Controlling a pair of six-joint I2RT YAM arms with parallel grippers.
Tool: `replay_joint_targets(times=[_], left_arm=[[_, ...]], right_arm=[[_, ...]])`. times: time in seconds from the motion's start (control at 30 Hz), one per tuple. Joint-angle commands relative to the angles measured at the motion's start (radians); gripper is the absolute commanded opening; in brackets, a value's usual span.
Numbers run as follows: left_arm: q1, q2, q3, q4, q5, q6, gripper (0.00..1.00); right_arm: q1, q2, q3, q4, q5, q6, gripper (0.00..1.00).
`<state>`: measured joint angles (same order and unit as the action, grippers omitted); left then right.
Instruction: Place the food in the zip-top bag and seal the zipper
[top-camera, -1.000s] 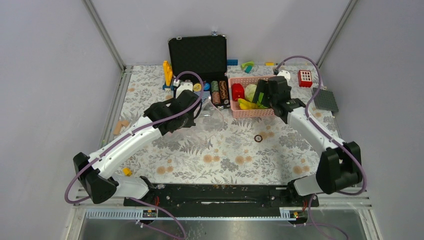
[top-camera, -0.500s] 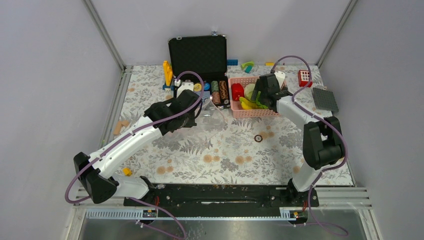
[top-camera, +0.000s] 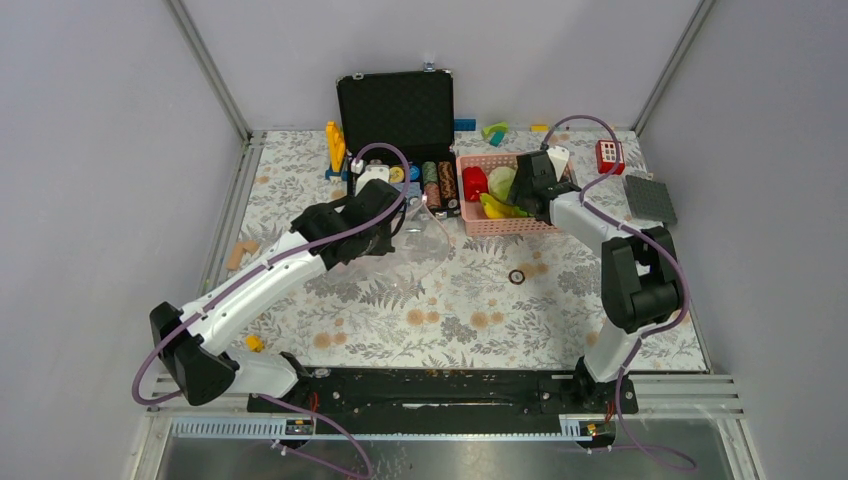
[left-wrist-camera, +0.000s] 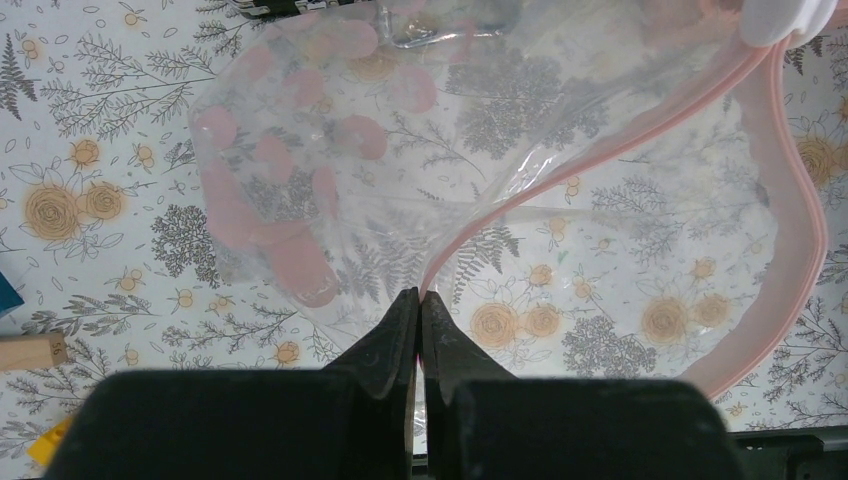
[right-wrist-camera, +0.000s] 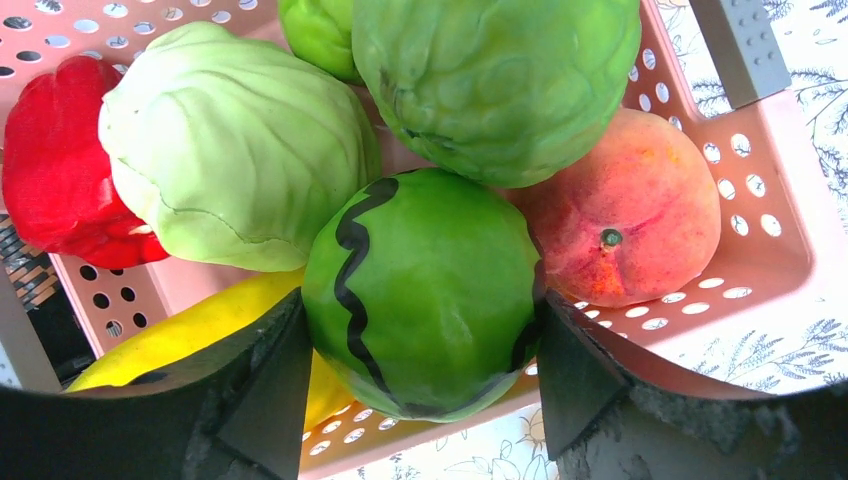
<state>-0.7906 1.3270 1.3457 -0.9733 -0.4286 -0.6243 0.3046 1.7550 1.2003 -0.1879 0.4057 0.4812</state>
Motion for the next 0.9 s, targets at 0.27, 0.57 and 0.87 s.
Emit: replay_joint_targets(times=[0.27, 0.57, 0.87], left_arm=[[0.005, -0.001, 0.003, 0.037, 0.007, -0.003, 0.0], [0.006, -0.006, -0.025, 0.142, 0.056, 0.001, 0.0], [0.006, -0.003, -0.018, 0.179, 0.089, -0.005, 0.0]], right_arm=[[-0.002, -0.152, -0.046, 0.11, -0.025, -0.04, 0.41], [-0.002, -0.284, -0.041, 0.114, -0.094, -0.089, 0.34], [-0.001, -0.563, -0.184, 0.243, -0.659, -0.142, 0.33]])
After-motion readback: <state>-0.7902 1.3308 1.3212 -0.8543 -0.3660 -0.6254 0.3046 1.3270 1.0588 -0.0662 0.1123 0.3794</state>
